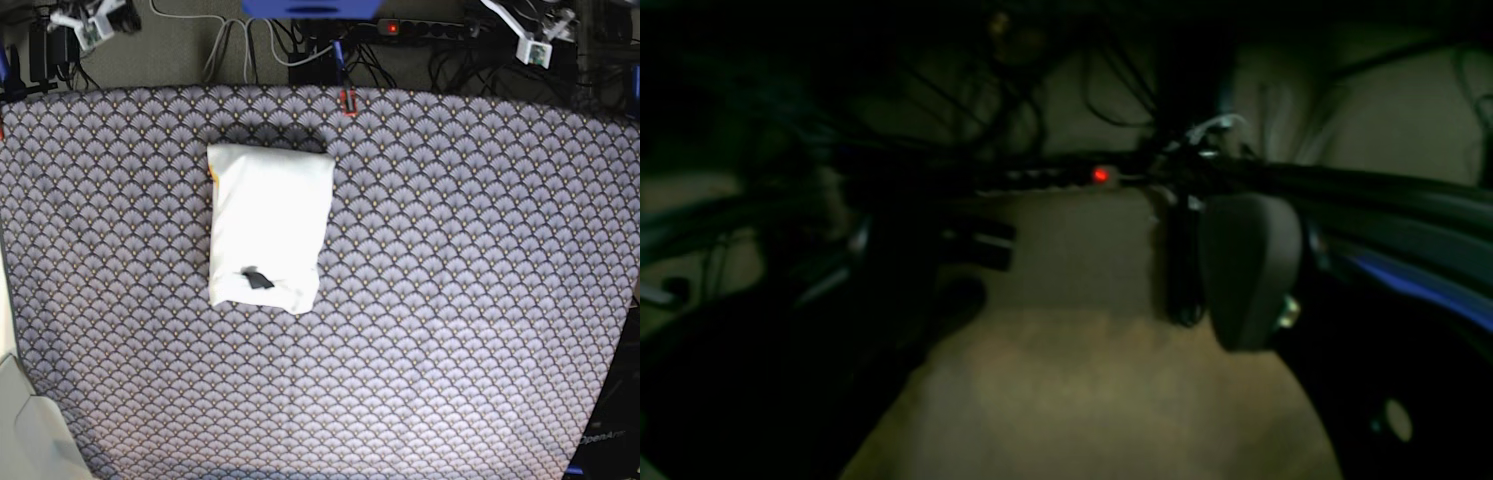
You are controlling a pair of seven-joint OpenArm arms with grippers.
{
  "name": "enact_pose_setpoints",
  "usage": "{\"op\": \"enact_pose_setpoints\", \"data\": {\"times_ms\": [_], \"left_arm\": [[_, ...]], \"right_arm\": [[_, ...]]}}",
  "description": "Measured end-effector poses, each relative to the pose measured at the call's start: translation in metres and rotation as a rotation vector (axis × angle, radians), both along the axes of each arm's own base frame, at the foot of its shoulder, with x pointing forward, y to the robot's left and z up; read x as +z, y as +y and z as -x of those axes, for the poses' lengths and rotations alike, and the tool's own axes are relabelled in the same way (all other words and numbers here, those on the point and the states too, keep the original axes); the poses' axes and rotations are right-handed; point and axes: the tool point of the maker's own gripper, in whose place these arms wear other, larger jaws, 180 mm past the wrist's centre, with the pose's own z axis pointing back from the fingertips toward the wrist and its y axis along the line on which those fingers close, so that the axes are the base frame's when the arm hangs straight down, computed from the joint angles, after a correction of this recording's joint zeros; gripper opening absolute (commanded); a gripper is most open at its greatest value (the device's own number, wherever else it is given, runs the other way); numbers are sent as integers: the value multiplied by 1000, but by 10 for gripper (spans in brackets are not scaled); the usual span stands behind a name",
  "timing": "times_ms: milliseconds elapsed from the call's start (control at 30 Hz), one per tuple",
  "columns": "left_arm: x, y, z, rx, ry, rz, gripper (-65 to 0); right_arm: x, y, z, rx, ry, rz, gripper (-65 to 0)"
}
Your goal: Fold the T-shirt properly
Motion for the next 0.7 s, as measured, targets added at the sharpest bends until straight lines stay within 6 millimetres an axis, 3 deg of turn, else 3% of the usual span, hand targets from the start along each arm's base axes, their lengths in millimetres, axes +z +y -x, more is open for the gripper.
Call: {"op": "enact_pose_setpoints", "data": {"times_ms": [167, 333, 400, 533, 700], "left_arm": [[-43, 8, 57, -41, 152, -45, -53], [-94, 3, 110, -23, 273, 12, -53], [-112, 3, 110, -14, 288, 31, -53], [-143, 7, 87, 58, 268, 56, -53], [-178, -1, 74, 141, 281, 110, -52]], "right_arm": [[-33, -33, 37, -149, 20, -43, -650], [-78, -46, 60, -283, 65, -109, -650], [-104, -57, 63, -331, 111, -107, -650], [-152, -56, 62, -409, 214, -153, -650], [-170, -61, 19, -476, 165, -178, -650]]}}
